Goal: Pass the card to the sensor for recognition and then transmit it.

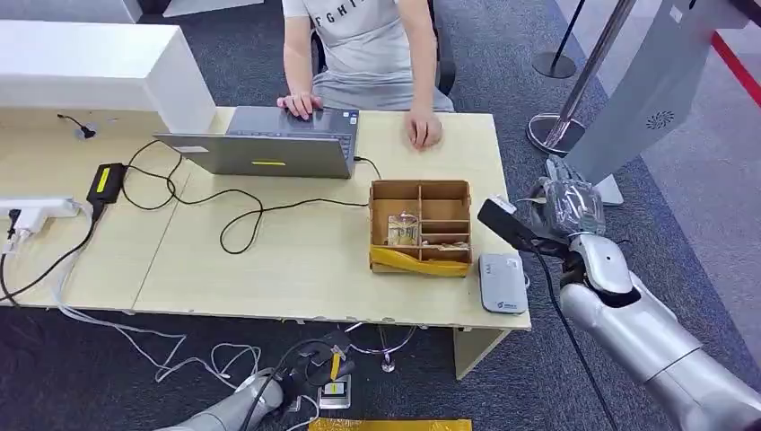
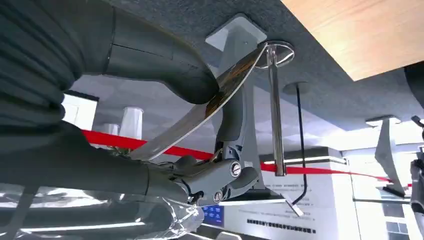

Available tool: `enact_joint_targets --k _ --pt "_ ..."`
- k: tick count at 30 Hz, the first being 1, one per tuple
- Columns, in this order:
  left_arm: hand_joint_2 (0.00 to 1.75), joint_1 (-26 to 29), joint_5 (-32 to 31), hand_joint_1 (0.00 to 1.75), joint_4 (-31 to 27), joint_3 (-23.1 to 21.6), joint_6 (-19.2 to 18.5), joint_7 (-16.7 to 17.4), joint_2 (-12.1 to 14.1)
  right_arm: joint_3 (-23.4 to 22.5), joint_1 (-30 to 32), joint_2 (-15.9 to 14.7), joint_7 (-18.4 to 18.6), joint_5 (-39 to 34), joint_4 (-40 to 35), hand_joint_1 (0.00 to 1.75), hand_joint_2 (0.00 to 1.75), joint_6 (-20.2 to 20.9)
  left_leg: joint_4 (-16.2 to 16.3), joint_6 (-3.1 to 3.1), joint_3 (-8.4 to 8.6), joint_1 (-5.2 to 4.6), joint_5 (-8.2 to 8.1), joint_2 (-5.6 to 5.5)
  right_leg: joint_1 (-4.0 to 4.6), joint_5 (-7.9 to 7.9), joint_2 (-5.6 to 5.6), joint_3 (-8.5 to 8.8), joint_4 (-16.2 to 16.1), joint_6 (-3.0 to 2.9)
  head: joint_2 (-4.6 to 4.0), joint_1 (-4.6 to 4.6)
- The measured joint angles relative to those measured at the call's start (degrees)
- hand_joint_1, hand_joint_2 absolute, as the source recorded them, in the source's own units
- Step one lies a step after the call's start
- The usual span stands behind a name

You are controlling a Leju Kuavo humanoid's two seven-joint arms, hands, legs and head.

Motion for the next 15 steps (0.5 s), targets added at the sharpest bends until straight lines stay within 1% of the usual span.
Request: enact_joint_targets --k 5,9,12,15 --pt "0.00 0.0 0.0 0.00 0.0 0.0 0.0 0.3 0.0 -0.1 -0.2 -0.2 0.5 1.1 -0.9 1.75 1.75 -0.7 0.0 0.00 0.00 0.00 0.00 0.00 0.00 0.00 -0.01 0.00 0.0 0.00 0.00 0.00" --pt "0.00 -0.3 0.1 0.00 0.0 -0.4 -0.3 1.0 -0.6 -0.7 -3.1 -0.4 1.8 2.3 -2.8 1.75 1.75 -0.2 0.0 0.00 0.00 0.00 0.00 0.03 -0.01 0.01 0.07 0.00 0.0 0.00 0.00 -0.02" --pt "0.00 -0.4 0.5 0.00 0.0 -0.7 -0.7 0.9 -1.2 -0.6 -5.4 0.0 1.7 2.3 -3.4 1.75 1.75 1.1 0.0 0.00 -0.03 0.00 0.00 0.00 0.00 0.01 0.05 -0.01 0.0 0.00 0.00 0.00" --pt "0.00 -0.5 0.5 0.00 0.0 -1.0 -0.6 0.8 -1.4 -0.1 -7.0 1.1 0.7 1.8 -3.5 1.75 1.75 0.9 0.0 0.00 -0.03 0.01 0.00 0.02 0.00 0.01 0.06 -0.01 0.0 0.00 0.00 -0.02"
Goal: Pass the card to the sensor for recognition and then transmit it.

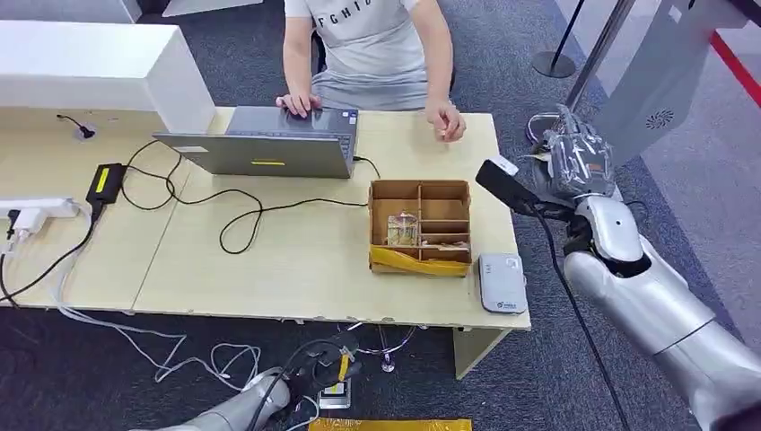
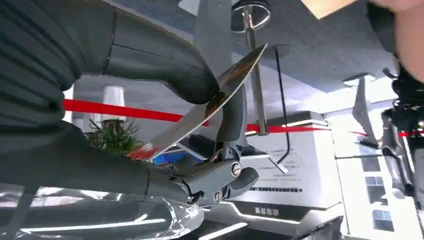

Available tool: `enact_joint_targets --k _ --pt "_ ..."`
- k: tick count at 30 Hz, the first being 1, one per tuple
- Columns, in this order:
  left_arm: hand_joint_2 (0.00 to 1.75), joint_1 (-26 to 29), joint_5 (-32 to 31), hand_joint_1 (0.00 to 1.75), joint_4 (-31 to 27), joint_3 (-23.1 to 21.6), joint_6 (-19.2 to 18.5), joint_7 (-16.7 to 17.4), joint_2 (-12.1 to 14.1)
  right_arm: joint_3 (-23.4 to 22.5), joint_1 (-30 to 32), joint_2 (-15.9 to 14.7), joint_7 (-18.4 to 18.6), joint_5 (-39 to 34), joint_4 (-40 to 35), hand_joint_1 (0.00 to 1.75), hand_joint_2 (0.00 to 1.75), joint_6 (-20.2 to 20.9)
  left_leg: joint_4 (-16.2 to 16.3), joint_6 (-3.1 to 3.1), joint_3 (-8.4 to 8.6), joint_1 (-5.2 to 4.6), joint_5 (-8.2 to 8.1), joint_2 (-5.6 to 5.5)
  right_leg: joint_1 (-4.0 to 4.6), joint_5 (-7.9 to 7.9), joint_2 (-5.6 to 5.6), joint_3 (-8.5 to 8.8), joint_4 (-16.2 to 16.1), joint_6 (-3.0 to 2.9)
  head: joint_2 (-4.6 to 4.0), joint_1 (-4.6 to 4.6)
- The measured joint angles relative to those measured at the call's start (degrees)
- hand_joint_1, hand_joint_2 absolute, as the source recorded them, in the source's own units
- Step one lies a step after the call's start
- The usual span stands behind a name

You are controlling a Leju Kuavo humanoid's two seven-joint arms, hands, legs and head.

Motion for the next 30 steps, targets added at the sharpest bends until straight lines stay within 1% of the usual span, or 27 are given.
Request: enact_joint_targets --k 2,3,5,6,9,12,17,22,30 --pt "0.00 0.0 0.0 0.00 0.0 0.0 0.1 0.0 0.0 0.2 -0.3 0.5 -0.9 -0.4 0.0 1.75 1.75 -0.1 0.0 0.00 -0.01 0.00 0.00 -0.01 0.01 0.00 0.00 0.00 0.0 0.00 0.00 0.02" --pt "0.00 0.0 0.0 0.00 0.0 0.0 0.2 0.0 0.0 0.4 -0.5 1.0 -1.9 -0.6 0.1 1.75 1.75 -0.1 0.0 0.00 -0.03 0.01 0.00 -0.02 0.01 0.00 0.00 0.01 0.0 0.00 0.00 0.02" --pt "0.00 -0.1 -0.3 0.00 0.0 -0.1 0.6 0.0 -0.2 1.0 -0.6 2.9 -3.4 -0.2 0.4 1.75 1.75 -0.3 0.0 0.00 -0.03 0.03 0.00 -0.02 0.03 0.00 0.00 0.00 0.0 0.00 0.00 0.00" --pt "0.00 -0.1 -0.4 0.00 0.0 -0.1 0.8 0.0 -0.5 1.3 -0.6 4.2 -3.7 0.3 1.2 1.75 1.75 -0.7 0.0 0.00 -0.02 0.03 0.00 -0.01 0.03 0.00 0.02 -0.01 0.0 0.00 0.02 0.04" --pt "0.00 -0.4 -0.5 0.00 0.0 -0.3 1.2 0.0 -1.0 2.2 -0.5 6.8 -4.1 0.5 2.8 1.75 1.75 -1.3 0.0 -0.01 -0.02 0.03 0.00 -0.01 0.04 0.00 0.02 -0.03 0.0 -0.01 0.00 0.00" --pt "0.00 -0.4 -0.6 0.00 0.0 -0.4 1.7 0.2 -1.6 3.0 -0.1 8.2 -4.6 0.5 3.8 1.75 1.75 -2.2 0.0 -0.04 -0.05 0.02 0.03 -0.15 0.03 -0.01 -0.10 -0.02 0.0 -0.01 0.00 0.02" --pt "0.00 -0.4 -0.6 0.00 0.0 -0.5 2.2 0.6 -2.3 3.6 0.8 9.2 -4.8 0.5 5.0 1.75 1.75 -2.3 0.0 -0.04 -0.06 0.01 0.03 -0.08 0.00 -0.01 -0.09 -0.03 0.0 -0.01 0.00 0.02" --pt "0.00 -0.4 -0.3 0.00 0.2 -0.5 2.2 0.7 -2.4 3.7 1.7 9.9 -4.9 0.5 5.6 1.75 1.75 -2.3 0.0 -0.04 -0.05 0.01 0.03 -0.07 0.02 -0.01 -0.08 -0.05 0.0 -0.01 0.02 0.00" --pt "0.00 -0.4 0.1 0.00 0.3 -0.5 2.4 0.7 -2.6 3.7 1.9 10.3 -5.1 0.5 6.4 1.75 1.75 -2.2 0.0 -0.05 -0.05 0.02 0.03 -0.07 0.03 -0.01 -0.08 -0.05 0.0 -0.01 0.00 0.02"
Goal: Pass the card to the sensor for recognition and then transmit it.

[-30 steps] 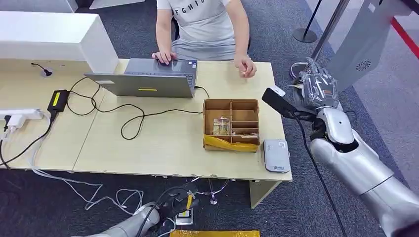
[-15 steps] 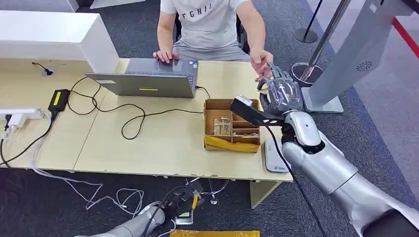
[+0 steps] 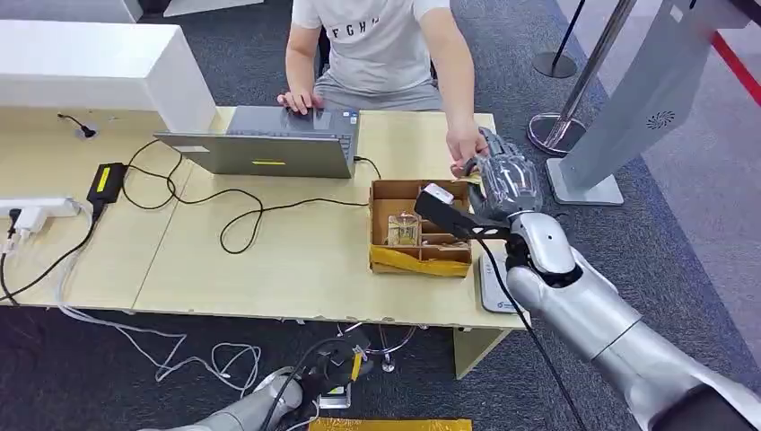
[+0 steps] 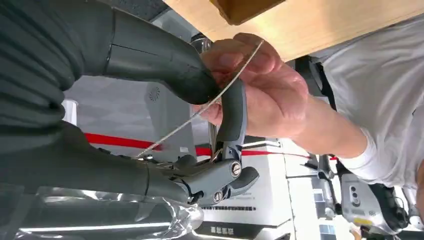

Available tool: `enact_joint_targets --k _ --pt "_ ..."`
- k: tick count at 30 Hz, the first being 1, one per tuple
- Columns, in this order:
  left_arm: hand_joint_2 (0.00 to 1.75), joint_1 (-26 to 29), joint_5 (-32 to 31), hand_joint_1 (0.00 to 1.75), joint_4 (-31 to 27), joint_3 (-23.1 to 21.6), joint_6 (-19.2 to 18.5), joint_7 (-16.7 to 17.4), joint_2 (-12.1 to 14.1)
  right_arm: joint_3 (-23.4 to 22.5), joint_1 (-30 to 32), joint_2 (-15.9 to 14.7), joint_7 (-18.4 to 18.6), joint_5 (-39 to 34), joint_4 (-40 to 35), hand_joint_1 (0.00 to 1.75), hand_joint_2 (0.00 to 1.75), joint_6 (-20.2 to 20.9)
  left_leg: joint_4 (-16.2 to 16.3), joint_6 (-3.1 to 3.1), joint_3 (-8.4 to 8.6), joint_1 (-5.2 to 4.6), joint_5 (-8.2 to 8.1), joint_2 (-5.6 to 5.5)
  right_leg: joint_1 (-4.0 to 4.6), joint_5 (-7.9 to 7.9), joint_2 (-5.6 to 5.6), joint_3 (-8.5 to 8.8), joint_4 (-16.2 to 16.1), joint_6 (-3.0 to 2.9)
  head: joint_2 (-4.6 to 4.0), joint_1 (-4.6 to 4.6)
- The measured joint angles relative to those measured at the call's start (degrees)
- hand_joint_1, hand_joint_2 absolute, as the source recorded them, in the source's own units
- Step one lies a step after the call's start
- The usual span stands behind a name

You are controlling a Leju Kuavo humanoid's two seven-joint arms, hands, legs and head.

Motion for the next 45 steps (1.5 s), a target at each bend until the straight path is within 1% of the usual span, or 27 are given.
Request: enact_joint_targets --k 6,7,8,9,18,26,30,33,35,38,41,45 --pt "0.00 0.0 0.1 0.00 0.0 0.0 0.5 0.0 0.0 0.0 0.1 0.3 0.0 -0.4 0.6 1.75 1.75 -0.2 0.0 0.00 -0.01 -0.01 0.00 -0.02 -0.01 0.00 0.00 0.00 0.0 0.00 0.00 0.00" --pt "0.00 0.0 0.2 0.00 0.0 0.0 0.6 0.0 0.0 0.0 0.1 0.3 0.0 -0.4 0.7 1.54 1.75 -0.4 0.0 0.00 -0.02 -0.01 0.00 -0.02 -0.01 0.00 0.00 0.00 0.0 0.00 0.00 0.00" --pt "0.00 0.0 0.3 0.00 0.1 0.0 0.7 0.0 0.0 0.0 0.2 0.3 0.0 -0.4 0.8 0.10 1.75 -0.6 0.0 0.00 -0.02 -0.01 0.00 -0.02 -0.01 0.00 0.00 0.00 0.0 0.00 0.00 0.00" --pt "0.00 0.0 0.4 0.00 0.1 0.0 0.7 0.0 0.0 0.0 0.3 0.4 0.0 -0.4 0.8 0.00 1.75 -0.8 0.0 0.00 -0.02 -0.01 0.00 -0.01 -0.01 0.00 0.00 -0.01 0.0 0.00 0.00 0.00" --pt "0.00 0.0 0.9 0.00 0.2 0.0 1.0 0.1 -0.1 0.0 0.8 0.7 1.2 2.6 1.6 0.00 1.75 -2.3 0.0 0.00 -0.01 0.00 0.00 0.00 -0.01 0.00 0.00 -0.02 0.0 0.00 0.00 0.00" --pt "0.00 0.0 1.5 0.00 0.2 0.0 0.9 0.3 -0.2 0.0 1.4 0.5 1.4 3.6 1.6 0.00 1.75 -1.1 0.0 0.00 0.01 -0.01 0.00 0.02 -0.01 0.00 0.03 -0.03 0.0 0.00 0.00 -0.02" --pt "0.00 0.0 1.9 0.00 0.3 -0.1 1.0 0.7 -0.1 -0.3 2.4 -1.2 1.9 3.6 -0.5 0.00 1.75 -0.2 0.0 0.00 0.00 -0.01 0.00 0.02 -0.01 0.00 0.09 -0.03 0.0 0.00 0.00 -0.02" --pt "0.00 0.0 2.3 0.00 0.3 -0.1 1.6 1.6 0.2 -0.6 2.9 -2.8 2.7 2.9 -2.5 0.00 1.75 2.6 0.0 0.00 0.01 -0.01 0.00 0.03 -0.01 0.00 0.10 -0.03 0.0 0.00 0.00 0.00" --pt "0.00 0.2 3.4 0.00 0.3 0.0 2.3 2.3 0.5 -0.8 3.5 -4.4 3.7 2.3 -4.7 0.00 1.75 4.5 0.0 0.00 0.02 -0.01 0.00 0.03 -0.01 0.00 0.10 -0.02 0.0 0.00 0.00 -0.02" --pt "0.00 0.9 5.2 0.00 0.3 0.0 3.4 2.6 1.3 -1.3 5.0 -7.6 5.7 0.9 -10.7 0.00 1.75 6.9 0.0 0.00 0.01 -0.01 0.00 0.04 -0.02 0.00 0.11 -0.02 0.0 0.00 0.02 -0.02" --pt "0.00 1.4 5.5 0.00 0.3 0.1 3.6 2.6 2.2 -1.3 5.7 -10.0 6.7 0.3 -15.5 0.00 1.75 7.8 0.0 0.00 0.02 -0.01 -0.01 0.09 -0.02 0.00 0.15 -0.05 0.0 0.00 0.00 0.00" --pt "0.00 1.5 5.7 0.00 0.3 0.1 3.7 2.6 2.6 -1.2 6.1 -11.9 6.8 0.0 -19.8 0.00 1.75 8.0 0.0 0.00 0.02 0.00 -0.01 0.10 -0.01 0.00 0.15 -0.05 0.0 0.00 0.00 -0.02"
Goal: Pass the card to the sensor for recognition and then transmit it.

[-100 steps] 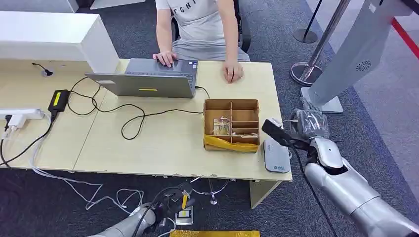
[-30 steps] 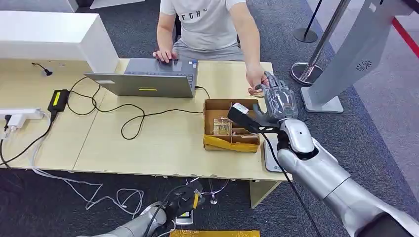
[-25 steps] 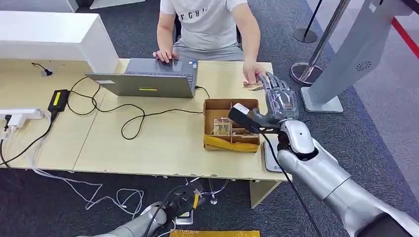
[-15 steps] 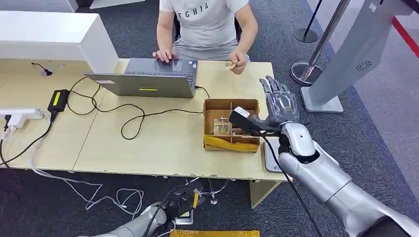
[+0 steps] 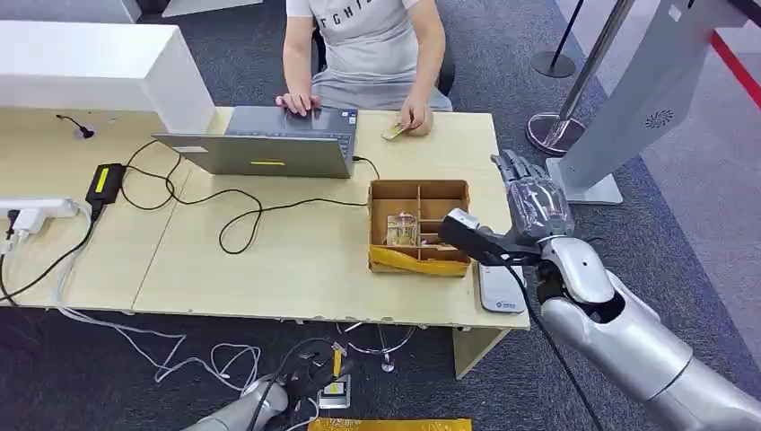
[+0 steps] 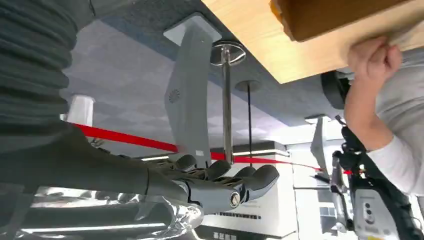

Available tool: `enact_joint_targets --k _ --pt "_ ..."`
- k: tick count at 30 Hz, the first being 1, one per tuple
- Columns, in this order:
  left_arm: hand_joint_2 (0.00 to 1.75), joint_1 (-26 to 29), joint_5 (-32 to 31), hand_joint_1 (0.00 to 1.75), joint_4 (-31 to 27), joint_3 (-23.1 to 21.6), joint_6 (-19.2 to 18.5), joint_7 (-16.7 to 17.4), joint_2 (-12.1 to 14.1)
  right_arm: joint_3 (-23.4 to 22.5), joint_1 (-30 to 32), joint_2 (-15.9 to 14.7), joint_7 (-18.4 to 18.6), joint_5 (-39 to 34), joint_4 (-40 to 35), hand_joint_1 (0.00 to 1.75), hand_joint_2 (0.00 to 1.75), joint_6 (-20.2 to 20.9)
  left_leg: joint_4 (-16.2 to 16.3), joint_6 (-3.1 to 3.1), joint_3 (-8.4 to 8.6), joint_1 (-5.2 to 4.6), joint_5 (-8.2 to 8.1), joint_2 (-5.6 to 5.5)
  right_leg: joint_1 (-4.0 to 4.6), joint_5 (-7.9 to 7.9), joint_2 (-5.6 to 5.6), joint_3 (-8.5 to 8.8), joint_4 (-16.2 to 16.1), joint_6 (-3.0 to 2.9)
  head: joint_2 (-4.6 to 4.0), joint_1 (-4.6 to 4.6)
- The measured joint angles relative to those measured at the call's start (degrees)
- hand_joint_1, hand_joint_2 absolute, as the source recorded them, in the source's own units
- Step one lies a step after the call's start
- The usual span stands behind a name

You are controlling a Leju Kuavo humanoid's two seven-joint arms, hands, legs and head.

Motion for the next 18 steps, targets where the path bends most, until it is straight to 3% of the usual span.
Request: enact_joint_targets --k 10,18 --pt "0.00 1.3 1.7 0.00 -0.4 0.0 1.4 -1.8 1.6 1.8 4.6 -3.8 2.4 -3.5 -7.6 0.00 1.75 -3.7 0.0 0.00 -0.02 0.00 0.00 -0.02 0.00 0.00 -0.01 0.02 0.0 0.00 0.00 0.02" --pt "0.00 1.3 1.5 0.00 -1.1 0.0 1.5 -2.1 2.0 4.2 7.7 -3.6 0.9 -5.7 -7.5 0.00 1.75 -6.4 0.0 -0.01 -0.02 0.00 0.00 -0.02 0.00 0.00 -0.04 0.02 0.0 0.00 0.00 0.02"
